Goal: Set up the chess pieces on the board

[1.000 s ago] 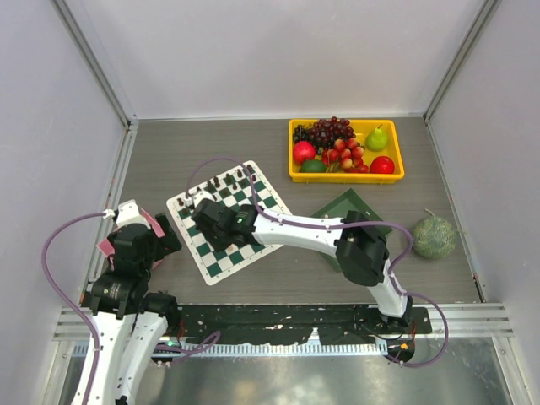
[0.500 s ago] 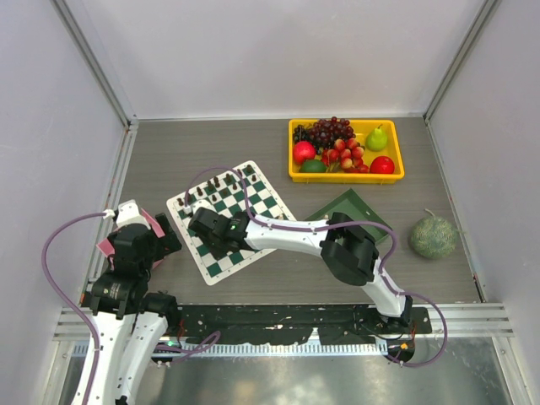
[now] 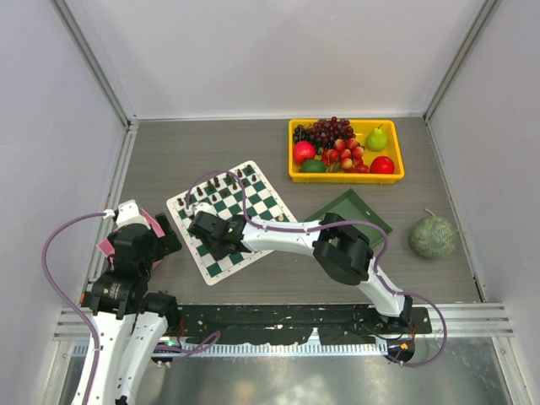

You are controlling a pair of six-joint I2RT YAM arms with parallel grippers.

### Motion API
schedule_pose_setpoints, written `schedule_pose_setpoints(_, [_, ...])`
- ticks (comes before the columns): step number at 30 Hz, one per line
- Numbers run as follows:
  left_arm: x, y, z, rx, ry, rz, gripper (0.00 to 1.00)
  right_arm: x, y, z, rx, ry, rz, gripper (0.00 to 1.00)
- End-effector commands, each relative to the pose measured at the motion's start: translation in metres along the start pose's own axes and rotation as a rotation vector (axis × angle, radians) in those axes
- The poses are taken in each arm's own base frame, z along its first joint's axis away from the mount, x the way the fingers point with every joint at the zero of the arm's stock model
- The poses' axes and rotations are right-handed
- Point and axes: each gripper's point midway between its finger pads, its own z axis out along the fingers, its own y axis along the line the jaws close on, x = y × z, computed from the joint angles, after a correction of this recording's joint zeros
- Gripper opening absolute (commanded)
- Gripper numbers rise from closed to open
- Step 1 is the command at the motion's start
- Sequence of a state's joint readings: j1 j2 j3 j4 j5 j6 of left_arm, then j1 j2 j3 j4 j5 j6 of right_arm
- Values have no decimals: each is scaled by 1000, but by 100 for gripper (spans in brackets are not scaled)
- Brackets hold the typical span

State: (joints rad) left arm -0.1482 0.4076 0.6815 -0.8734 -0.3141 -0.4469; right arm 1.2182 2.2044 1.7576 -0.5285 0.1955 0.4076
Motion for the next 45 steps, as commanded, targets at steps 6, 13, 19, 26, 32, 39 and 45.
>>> schedule_pose_setpoints(6, [-8,-2,0,5,-25,-31,99,-12,1,0,29,-49,21,7])
schedule_pose_setpoints(13, [-7,-3,0,7,-21,-29,99,-11,1,3,25,-42,18,12])
schedule_pose_setpoints(19, [-7,-2,1,5,-20,-26,99,-20,5,-6,-3,-70,26,25])
schedule_pose_setpoints(26, [-7,1,2,-15,-14,-24,99,-48,1,-44,4,-163,17,43])
schedule_pose_setpoints(32, [-8,11,4,-76,-29,-20,99,-77,-26,-105,79,-222,22,48])
schedule_pose_setpoints(39, [-1,20,10,-146,14,-19,99,-66,-103,-191,193,-244,200,59])
schedule_pose_setpoints(45, [0,15,10,-123,36,-3,99,-28,-186,-240,357,-332,307,61])
